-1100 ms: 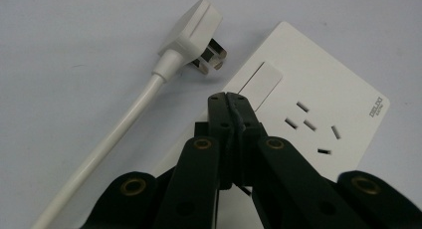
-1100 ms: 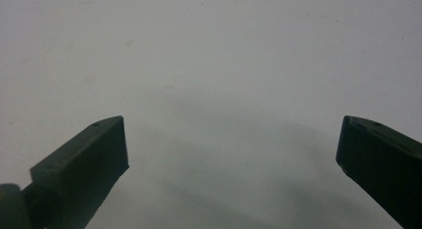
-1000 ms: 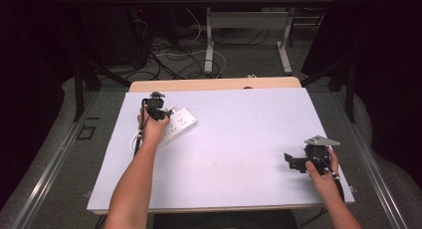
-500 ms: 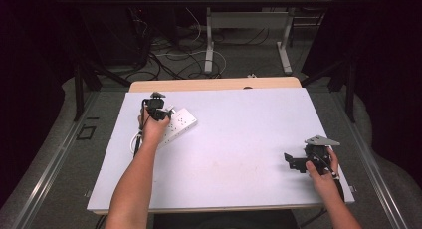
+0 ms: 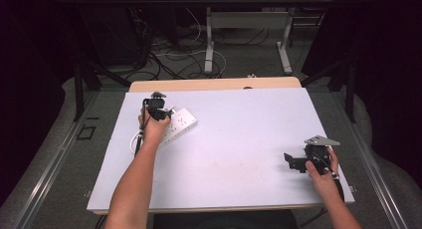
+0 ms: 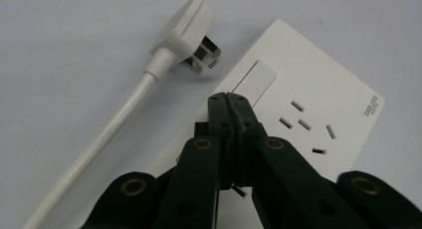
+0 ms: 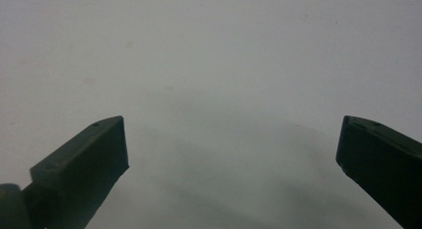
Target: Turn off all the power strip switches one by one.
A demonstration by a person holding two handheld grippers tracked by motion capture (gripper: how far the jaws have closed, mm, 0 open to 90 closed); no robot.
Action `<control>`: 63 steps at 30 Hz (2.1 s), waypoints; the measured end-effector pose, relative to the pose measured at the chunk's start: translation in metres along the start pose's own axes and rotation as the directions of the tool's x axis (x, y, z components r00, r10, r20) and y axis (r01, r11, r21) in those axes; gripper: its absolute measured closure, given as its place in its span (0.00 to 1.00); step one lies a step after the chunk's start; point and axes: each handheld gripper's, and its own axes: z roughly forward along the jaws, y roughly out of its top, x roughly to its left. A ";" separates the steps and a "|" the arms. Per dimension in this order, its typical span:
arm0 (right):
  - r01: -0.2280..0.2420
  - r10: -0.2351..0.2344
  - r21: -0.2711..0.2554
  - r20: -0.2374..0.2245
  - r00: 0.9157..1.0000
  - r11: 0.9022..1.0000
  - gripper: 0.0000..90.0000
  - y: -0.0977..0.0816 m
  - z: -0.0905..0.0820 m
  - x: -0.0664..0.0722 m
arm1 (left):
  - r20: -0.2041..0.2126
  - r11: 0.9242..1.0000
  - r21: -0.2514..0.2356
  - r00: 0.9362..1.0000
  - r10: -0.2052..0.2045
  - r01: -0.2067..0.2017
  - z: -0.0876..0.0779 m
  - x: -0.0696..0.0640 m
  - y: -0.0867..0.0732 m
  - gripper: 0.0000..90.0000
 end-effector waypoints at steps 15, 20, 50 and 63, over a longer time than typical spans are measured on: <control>0.006 -0.006 -0.002 -0.007 1.000 1.000 0.00 0.001 0.002 0.001 | 0.007 0.999 -0.021 1.000 0.027 -0.027 -0.012 -0.010 0.011 1.00; 0.005 -0.005 -0.004 -0.007 1.000 1.000 0.00 0.002 0.002 0.001 | 0.009 0.999 -0.029 0.999 0.039 -0.039 -0.014 -0.020 0.019 1.00; -0.014 0.014 -0.006 -0.001 1.000 1.000 0.00 -0.001 0.000 0.000 | -0.003 0.998 -0.012 0.998 0.059 -0.059 0.009 -0.039 0.039 1.00; -0.004 0.004 -0.007 -0.004 1.000 1.000 0.00 0.000 0.000 -0.001 | -0.021 0.999 0.021 0.999 0.040 -0.040 0.017 -0.032 0.035 1.00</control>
